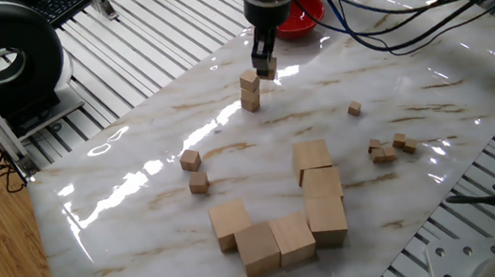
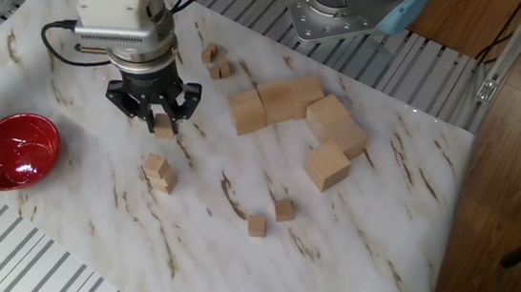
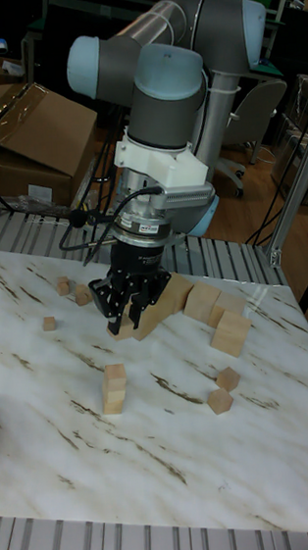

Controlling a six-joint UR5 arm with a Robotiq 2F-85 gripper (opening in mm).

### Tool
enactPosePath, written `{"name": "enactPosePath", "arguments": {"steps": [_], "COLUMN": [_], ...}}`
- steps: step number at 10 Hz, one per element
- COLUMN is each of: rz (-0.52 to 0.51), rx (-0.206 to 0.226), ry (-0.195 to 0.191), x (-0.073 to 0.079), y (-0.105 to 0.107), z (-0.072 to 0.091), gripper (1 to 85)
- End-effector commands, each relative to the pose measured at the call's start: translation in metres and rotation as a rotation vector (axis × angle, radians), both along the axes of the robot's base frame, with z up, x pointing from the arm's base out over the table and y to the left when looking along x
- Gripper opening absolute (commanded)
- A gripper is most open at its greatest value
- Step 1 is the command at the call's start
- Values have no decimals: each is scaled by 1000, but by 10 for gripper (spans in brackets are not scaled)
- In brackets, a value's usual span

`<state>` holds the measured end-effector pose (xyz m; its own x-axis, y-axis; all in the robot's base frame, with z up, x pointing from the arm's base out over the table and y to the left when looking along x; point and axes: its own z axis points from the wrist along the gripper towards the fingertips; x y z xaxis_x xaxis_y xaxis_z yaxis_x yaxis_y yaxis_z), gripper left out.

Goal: Stack the blocks in a vertical line of five

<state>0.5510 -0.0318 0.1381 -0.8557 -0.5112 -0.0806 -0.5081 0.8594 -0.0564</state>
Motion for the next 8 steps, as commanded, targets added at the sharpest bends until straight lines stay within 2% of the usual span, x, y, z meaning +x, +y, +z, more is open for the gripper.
{"name": "enactPosePath", "arguments": {"steps": [1, 4, 5, 7, 8], "rz": [-40, -55, -68, -124, -124], "rx": [16, 19, 17, 52, 42], "ry": [-26, -11, -7, 7, 8], "x": [7, 7, 14, 23, 29], "y": [1, 2, 2, 8, 1], "z": [2, 3, 6, 7, 7], "gripper": [253, 253, 253, 253, 253]}}
